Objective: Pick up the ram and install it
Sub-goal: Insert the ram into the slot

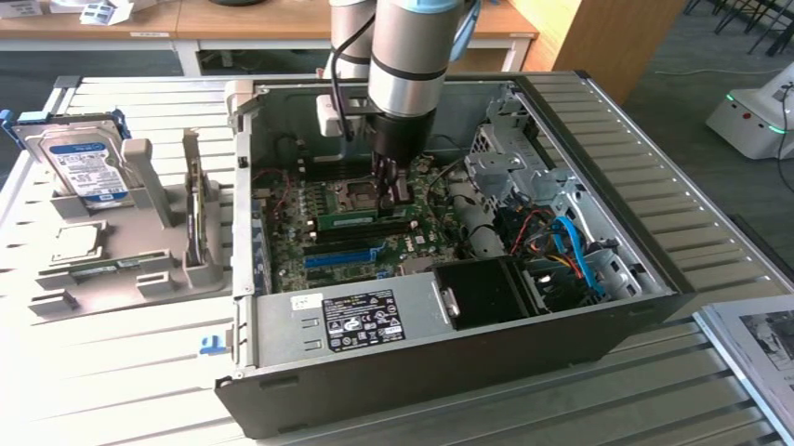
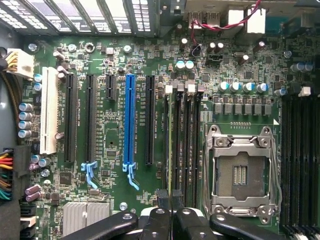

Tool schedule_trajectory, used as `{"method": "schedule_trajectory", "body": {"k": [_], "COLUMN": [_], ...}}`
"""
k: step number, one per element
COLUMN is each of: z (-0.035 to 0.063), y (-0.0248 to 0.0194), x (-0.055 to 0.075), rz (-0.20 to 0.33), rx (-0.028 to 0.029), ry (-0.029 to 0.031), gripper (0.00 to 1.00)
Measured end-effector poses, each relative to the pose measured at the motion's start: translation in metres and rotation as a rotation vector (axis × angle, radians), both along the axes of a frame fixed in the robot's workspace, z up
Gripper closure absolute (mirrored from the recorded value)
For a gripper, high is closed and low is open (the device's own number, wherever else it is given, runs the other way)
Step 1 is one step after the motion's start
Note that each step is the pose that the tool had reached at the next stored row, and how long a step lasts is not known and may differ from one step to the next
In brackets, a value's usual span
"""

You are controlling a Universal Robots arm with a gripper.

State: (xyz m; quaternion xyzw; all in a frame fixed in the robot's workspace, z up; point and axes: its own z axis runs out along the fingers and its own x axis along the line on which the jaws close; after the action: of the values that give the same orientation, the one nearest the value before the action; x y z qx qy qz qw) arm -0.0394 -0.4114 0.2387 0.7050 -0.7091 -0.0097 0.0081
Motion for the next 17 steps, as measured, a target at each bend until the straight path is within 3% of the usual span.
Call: {"method": "schedule_trajectory", "body": {"k": [7, 12, 17], "z": [0.0, -0.0001, 0.0], "y": [0.0, 0.0, 0.0], "x": [-0.0001, -0.0016, -0.002], "rz": [-0.007, -0.007, -0.007], "rx": [0.0001, 0.001, 0.001], "ry": [-0.0001, -0.0109, -0.0124], "gripper": [0.89, 0.89, 0.89]}}
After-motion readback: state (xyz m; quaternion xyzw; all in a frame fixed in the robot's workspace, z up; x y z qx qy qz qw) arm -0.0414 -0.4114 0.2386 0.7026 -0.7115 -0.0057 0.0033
